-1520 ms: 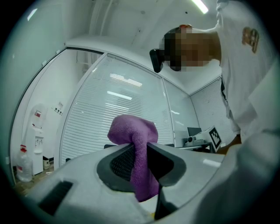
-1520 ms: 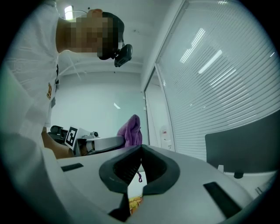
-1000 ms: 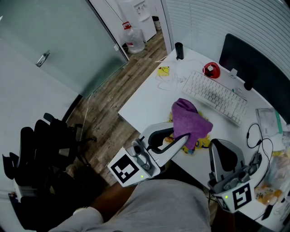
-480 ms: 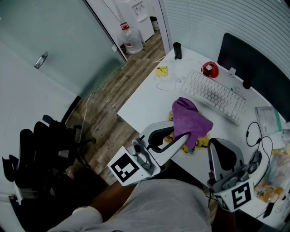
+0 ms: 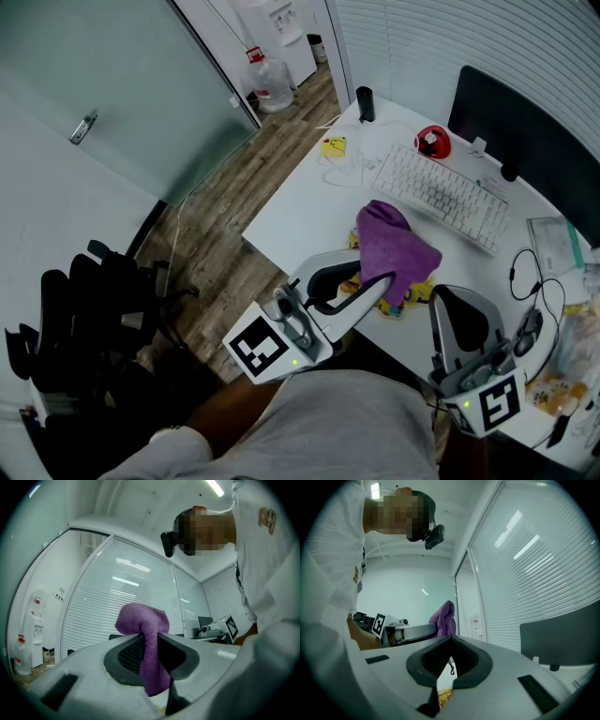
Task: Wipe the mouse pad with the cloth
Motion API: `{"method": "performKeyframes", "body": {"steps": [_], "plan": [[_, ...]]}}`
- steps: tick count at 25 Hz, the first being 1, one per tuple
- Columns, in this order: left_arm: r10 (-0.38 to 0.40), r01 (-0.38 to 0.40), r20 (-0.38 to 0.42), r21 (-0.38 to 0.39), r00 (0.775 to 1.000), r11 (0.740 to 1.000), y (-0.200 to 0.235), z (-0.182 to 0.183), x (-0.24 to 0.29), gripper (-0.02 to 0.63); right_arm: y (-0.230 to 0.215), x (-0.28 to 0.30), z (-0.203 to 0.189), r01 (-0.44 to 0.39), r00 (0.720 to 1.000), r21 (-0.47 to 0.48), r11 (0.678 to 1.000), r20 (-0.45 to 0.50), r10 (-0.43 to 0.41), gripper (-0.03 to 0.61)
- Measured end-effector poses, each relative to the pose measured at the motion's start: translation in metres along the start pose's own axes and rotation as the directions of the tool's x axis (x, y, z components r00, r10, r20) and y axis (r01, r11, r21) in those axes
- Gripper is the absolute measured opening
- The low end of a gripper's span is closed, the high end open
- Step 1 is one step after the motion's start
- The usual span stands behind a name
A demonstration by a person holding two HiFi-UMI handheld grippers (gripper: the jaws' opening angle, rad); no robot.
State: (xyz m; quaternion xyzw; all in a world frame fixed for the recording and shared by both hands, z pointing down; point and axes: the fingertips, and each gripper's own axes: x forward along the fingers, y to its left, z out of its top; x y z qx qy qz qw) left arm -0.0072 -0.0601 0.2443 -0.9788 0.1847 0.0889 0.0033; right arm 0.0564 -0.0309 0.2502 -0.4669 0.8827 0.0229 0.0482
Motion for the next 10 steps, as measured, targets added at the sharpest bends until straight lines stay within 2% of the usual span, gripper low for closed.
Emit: {"method": "performKeyframes", "body": {"steps": [10], "plan": [[0.004, -0.004, -0.002, 0.0, 1.0, 1.0, 0.0008, -0.0005, -0.0029, 0.081, 0.0019, -0.001, -0.0043, 0.004, 1.0, 0.013, 1.0, -0.013, -0.004, 0.011]]}}
